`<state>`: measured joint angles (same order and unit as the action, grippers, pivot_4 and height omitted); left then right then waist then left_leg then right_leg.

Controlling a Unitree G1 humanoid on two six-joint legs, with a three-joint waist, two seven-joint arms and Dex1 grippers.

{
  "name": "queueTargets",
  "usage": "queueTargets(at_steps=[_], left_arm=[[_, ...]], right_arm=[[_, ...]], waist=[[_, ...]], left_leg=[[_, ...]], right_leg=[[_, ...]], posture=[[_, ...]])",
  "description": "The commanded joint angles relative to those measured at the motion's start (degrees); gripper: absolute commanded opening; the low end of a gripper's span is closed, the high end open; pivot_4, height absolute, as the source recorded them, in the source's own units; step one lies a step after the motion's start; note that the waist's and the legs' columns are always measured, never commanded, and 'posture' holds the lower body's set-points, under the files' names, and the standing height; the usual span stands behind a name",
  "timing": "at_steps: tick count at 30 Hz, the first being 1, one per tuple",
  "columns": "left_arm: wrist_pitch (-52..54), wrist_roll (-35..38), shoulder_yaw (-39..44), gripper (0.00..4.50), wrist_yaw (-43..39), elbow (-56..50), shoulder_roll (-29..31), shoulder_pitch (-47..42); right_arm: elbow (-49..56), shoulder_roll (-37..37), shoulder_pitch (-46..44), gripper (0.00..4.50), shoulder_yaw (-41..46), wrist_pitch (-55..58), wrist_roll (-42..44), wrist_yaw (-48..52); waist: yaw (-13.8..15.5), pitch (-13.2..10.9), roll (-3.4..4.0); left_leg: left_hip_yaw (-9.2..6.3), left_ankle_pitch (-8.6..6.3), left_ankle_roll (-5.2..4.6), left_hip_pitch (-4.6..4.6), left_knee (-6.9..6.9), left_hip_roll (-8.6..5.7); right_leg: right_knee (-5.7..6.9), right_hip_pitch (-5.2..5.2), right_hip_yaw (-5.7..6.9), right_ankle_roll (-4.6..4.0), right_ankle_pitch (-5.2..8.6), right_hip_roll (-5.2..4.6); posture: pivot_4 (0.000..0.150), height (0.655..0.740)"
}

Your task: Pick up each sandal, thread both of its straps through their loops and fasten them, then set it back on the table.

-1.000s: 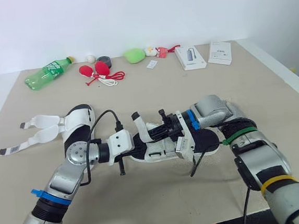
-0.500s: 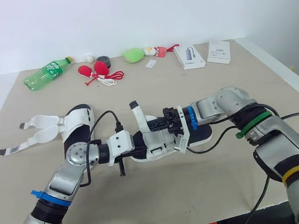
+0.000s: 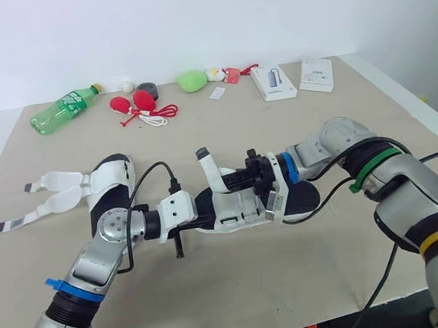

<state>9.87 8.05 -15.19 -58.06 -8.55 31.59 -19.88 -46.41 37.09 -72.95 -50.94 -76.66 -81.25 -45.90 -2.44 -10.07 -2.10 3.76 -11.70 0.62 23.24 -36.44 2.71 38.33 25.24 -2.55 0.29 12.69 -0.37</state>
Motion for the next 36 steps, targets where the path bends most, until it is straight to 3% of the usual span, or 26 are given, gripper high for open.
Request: queueTargets(at_steps=[1,11,20,21,22,32,36], left_arm=[[0.2,-0.3,-0.8,0.00,-0.7,1.1,0.1,-0.2],[-0.6,-0.6,-1.0,0.00,-1.3,2.5,-0.4,-1.0],[-1.1,-0.7,-1.0,0.00,-1.8,3.0,-0.4,-1.2],[-1.1,-0.7,-1.0,0.00,-1.9,3.0,-0.4,-1.2],[-1.1,-0.7,-1.0,0.00,-1.9,3.1,-0.4,-1.2],[-1.3,-0.8,-1.2,0.00,-2.1,3.1,-0.4,-1.2],[-1.2,-0.7,-1.1,0.00,-2.2,2.9,-0.2,-1.1]], right_arm=[[1.8,1.7,-1.7,0.07,3.5,-2.5,6.0,2.6],[-9.9,-0.2,-0.4,0.07,4.5,-11.0,23.8,22.5],[-6.2,0.2,0.9,3.30,7.1,-10.8,28.9,34.6],[-8.0,0.0,0.6,3.48,6.1,-12.3,31.5,36.5],[-9.7,-0.2,0.4,4.26,4.9,-13.7,34.8,39.0],[-3.6,5.1,3.4,4.38,1.4,-12.7,53.1,54.3],[1.9,10.7,5.4,4.38,-3.4,-6.9,69.4,63.3]], waist=[[-0.1,0.0,0.00],[-0.3,0.0,0.00],[-0.2,0.0,0.00],[-0.3,0.0,-0.01],[-0.3,0.0,-0.01],[-0.2,0.0,-0.01],[-0.2,0.0,-0.01]], left_leg=[[0.00,-0.01,-0.02,0.00,0.00,0.00],[0.06,-0.01,-0.03,-0.06,-0.05,0.00],[0.04,-0.03,-0.05,-0.07,-0.03,0.05],[0.04,-0.03,-0.05,-0.08,-0.03,0.05],[0.04,-0.03,-0.05,-0.12,-0.04,0.05],[0.04,-0.04,-0.07,-0.17,-0.04,0.05],[0.03,-0.04,-0.07,-0.19,-0.05,0.05]], right_leg=[[0.00,0.00,0.00,0.00,0.01,0.00],[-0.02,-0.03,-0.14,0.09,-0.08,-0.01],[-0.01,-0.02,-0.13,0.05,-0.06,0.06],[-0.01,-0.03,-0.13,0.05,-0.06,0.06],[-0.02,-0.06,-0.13,0.04,-0.08,0.06],[-0.02,-0.12,-0.14,0.05,-0.08,0.04],[-0.02,-0.14,-0.13,0.05,-0.08,0.04]], posture=[[0.150,0.7400],[0.150,0.7400],[0.150,0.7400],[0.150,0.7400],[0.150,0.7400],[0.150,0.7400],[0.150,0.7400]])
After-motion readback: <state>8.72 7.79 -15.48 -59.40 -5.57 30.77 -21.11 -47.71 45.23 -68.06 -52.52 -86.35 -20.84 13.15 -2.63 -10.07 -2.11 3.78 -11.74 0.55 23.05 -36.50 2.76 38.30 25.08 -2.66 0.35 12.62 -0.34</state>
